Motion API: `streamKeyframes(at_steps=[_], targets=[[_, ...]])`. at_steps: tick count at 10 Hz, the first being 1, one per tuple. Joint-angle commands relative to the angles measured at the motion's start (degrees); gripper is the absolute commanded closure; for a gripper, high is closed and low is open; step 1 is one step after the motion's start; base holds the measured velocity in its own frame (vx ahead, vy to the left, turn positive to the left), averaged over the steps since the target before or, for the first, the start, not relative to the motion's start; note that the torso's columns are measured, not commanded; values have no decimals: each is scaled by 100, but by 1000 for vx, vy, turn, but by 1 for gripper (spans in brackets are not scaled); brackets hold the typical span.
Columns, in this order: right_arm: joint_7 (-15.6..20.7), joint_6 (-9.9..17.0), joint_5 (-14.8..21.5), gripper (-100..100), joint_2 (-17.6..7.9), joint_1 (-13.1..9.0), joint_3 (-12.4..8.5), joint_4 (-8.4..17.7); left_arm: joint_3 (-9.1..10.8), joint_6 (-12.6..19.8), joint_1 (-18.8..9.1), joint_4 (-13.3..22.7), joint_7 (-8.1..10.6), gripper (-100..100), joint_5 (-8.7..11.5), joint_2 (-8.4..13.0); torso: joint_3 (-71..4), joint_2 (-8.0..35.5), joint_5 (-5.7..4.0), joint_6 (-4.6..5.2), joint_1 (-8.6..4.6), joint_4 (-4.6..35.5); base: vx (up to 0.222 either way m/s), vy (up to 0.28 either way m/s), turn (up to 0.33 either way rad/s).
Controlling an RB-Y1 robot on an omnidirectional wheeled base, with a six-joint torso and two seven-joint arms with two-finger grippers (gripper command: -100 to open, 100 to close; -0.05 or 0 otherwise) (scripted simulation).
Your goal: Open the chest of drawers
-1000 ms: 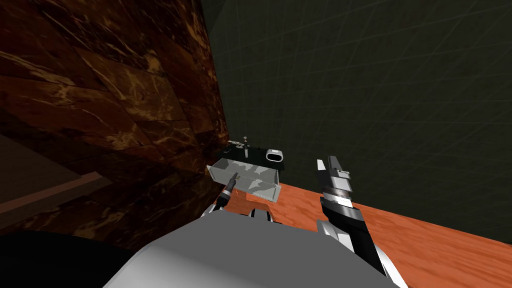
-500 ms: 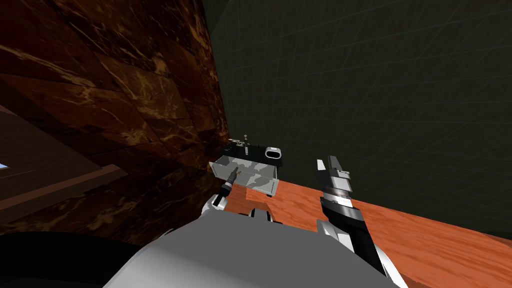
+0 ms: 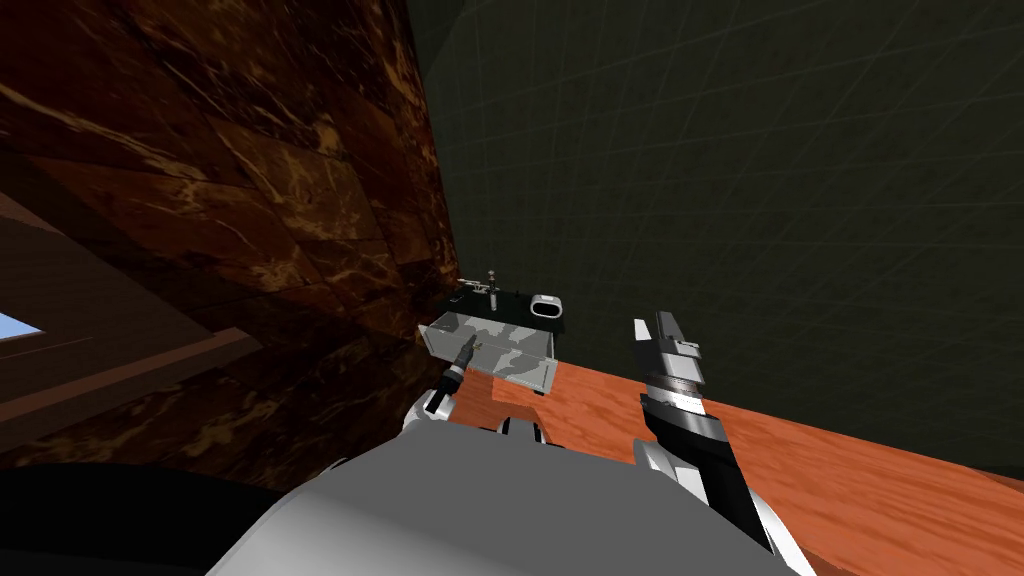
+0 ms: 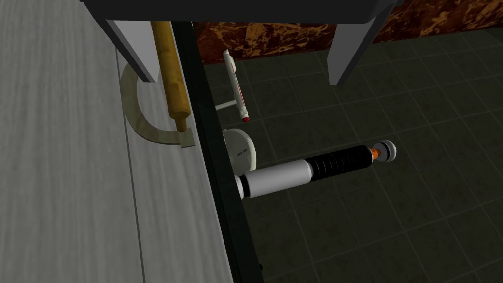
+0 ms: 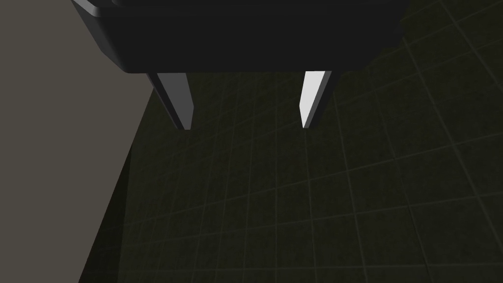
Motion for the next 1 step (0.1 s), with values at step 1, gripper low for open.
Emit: streamKeyframes(at_steps=[1], targets=[[0,0,0,0,0,0,0,0,0,1,1,1,0,0,0,0,0,-1,1,0,1,-1,0,0,0]])
